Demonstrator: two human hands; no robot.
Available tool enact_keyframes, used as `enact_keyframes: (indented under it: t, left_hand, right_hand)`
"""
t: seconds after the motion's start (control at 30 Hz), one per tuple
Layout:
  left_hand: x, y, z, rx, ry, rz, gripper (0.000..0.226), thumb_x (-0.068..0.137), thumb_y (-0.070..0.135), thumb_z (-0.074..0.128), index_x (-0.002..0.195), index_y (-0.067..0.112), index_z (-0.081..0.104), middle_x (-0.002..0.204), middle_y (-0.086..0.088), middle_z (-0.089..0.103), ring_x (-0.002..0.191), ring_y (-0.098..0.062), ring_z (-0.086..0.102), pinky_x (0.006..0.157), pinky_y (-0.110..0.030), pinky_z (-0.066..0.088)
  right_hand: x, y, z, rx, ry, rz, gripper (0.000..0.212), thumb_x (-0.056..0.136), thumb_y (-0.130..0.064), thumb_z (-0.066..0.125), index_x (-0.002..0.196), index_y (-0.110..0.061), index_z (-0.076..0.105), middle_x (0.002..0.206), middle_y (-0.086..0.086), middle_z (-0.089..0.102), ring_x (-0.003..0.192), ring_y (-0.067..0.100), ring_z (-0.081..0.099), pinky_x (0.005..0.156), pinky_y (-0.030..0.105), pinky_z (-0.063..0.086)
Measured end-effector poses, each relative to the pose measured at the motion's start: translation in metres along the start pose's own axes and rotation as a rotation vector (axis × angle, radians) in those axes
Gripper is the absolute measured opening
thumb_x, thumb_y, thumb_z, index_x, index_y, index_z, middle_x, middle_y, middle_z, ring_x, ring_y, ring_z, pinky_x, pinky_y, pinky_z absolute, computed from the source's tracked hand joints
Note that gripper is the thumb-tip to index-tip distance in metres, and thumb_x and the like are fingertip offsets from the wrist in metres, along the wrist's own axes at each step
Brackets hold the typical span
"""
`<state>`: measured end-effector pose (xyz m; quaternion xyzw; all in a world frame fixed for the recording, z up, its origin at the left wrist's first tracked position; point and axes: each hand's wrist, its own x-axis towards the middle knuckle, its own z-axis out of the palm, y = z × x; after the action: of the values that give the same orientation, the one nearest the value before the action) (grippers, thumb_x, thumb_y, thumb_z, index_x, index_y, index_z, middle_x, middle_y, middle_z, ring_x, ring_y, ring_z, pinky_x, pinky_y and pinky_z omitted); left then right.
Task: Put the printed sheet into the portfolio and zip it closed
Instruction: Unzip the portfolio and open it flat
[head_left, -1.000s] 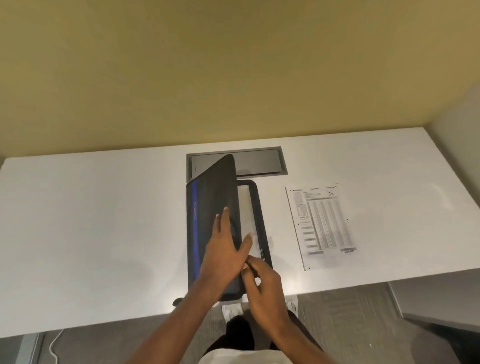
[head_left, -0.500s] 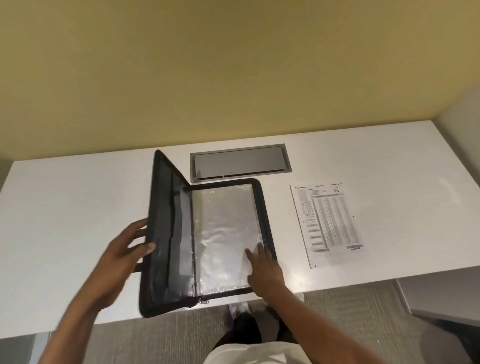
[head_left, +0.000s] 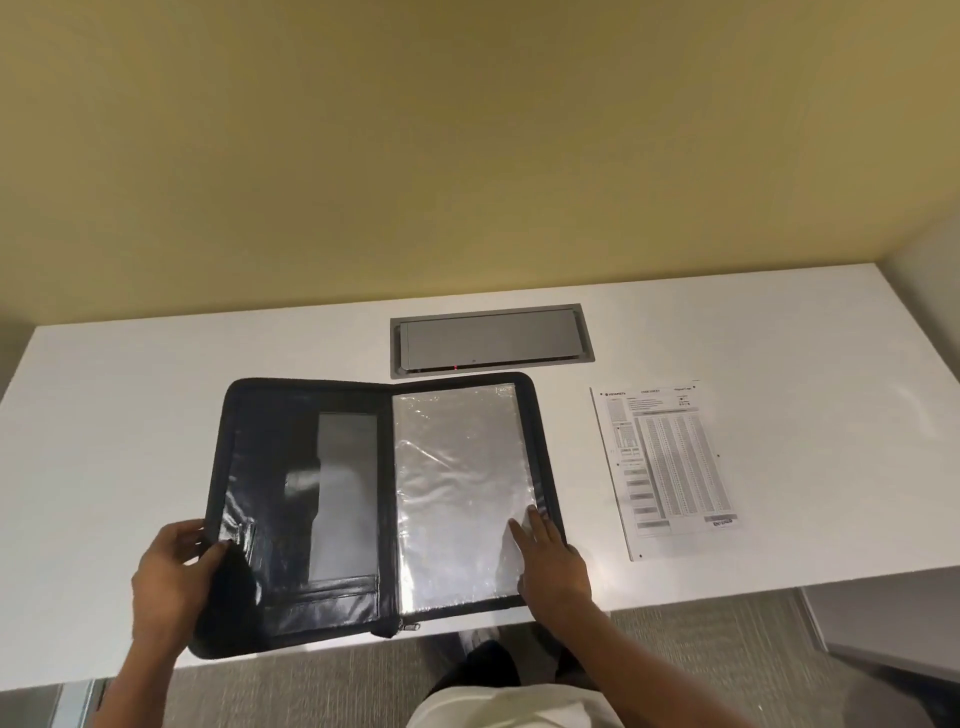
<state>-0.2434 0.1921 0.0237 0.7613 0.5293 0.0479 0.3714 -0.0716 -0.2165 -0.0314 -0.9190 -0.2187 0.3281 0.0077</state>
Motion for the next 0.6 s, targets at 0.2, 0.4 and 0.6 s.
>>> enact_keyframes:
  t: [0.2, 0.4, 0.6]
  left_hand:
    - [0.03, -0.049, 0.037, 0.144, -0.089, -0.026, 0.05, 0.07, 0.031, 0.095, 0.112, 0.016, 0.072, 0.101, -0.01, 0.074, 0.092, -0.035, 0.069, 0.081, -0.05, 0.059]
    - [0.01, -0.034, 0.064, 0.295, -0.097, 0.045, 0.047, 0.07, -0.005, 0.087, 0.112, 0.001, 0.069, 0.101, -0.028, 0.066, 0.095, -0.049, 0.062, 0.082, -0.053, 0.052]
    - [0.004, -0.055, 0.089, 0.361, -0.072, -0.004, 0.039, 0.088, 0.0, 0.06, 0.127, -0.002, 0.059, 0.133, -0.022, 0.057, 0.118, -0.049, 0.054, 0.098, -0.06, 0.052]
  right_hand:
    - [0.002, 0.007, -0.003, 0.002, 0.028, -0.004, 0.085, 0.1, -0.029, 0.058, 0.162, -0.032, -0.001, 0.17, 0.0, -0.015, 0.158, 0.02, -0.006, 0.121, 0.036, 0.031]
    - [0.003, 0.011, -0.002, -0.004, 0.003, -0.04, 0.087, 0.101, -0.028, 0.057, 0.162, -0.031, -0.005, 0.169, 0.0, -0.019, 0.157, 0.021, -0.01, 0.115, 0.035, 0.041]
    - [0.003, 0.014, -0.004, 0.012, -0.014, -0.054, 0.088, 0.1, -0.028, 0.057, 0.161, -0.032, -0.006, 0.17, -0.002, -0.016, 0.157, 0.019, -0.009, 0.117, 0.035, 0.038]
